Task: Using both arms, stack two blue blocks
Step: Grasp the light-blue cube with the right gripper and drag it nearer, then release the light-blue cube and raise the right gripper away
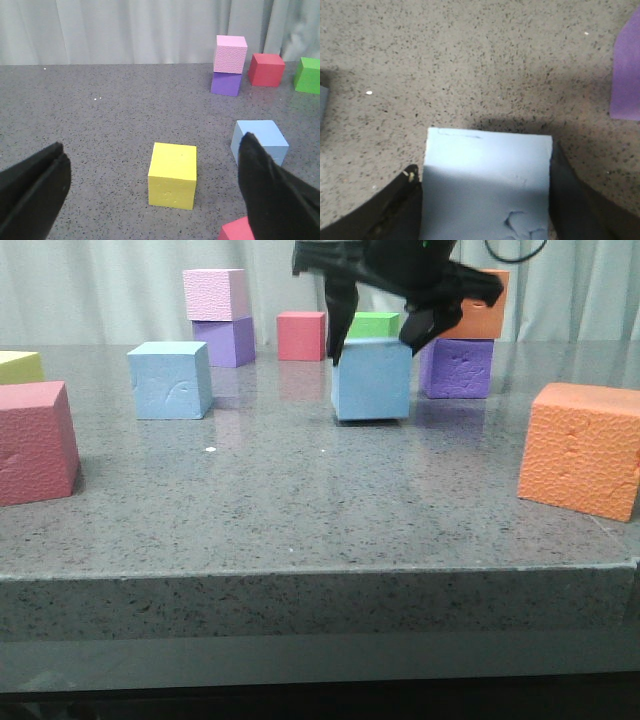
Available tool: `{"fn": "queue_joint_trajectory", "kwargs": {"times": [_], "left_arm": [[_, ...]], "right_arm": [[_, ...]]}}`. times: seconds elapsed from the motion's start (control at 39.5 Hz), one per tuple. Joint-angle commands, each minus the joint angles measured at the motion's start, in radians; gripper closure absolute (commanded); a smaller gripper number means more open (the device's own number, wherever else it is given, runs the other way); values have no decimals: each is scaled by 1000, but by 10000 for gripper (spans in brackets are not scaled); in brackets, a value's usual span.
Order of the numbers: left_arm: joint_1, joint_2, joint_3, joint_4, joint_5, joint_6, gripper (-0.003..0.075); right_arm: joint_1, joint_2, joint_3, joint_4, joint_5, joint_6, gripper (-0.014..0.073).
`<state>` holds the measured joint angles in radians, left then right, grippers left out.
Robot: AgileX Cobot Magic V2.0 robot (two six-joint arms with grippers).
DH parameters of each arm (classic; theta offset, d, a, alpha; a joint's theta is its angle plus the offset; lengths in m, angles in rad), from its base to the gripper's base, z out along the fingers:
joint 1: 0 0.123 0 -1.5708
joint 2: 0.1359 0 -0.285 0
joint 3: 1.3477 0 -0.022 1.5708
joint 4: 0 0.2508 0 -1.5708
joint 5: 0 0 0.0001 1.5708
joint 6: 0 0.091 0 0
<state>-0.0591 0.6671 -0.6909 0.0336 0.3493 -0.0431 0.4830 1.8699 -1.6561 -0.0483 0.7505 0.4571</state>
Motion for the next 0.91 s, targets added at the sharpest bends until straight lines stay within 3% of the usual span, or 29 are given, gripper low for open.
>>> {"fn": "queue_joint_trajectory", "kwargs": {"times": [0.0, 0.35, 0.58, 0.89], "left_arm": [[1, 4, -38, 2, -74, -2, 62], [1, 4, -38, 2, -74, -2, 62], [1, 4, -38, 2, -74, -2, 62], [1, 10, -38, 2, -74, -2, 62]], "right_arm": [[26, -118, -36, -19, -15, -6, 263], [247, -190, 82, -20, -11, 59, 263], [269, -190, 228, -43, -79, 145, 263], [274, -194, 298, -107, -90, 147, 258]]}}
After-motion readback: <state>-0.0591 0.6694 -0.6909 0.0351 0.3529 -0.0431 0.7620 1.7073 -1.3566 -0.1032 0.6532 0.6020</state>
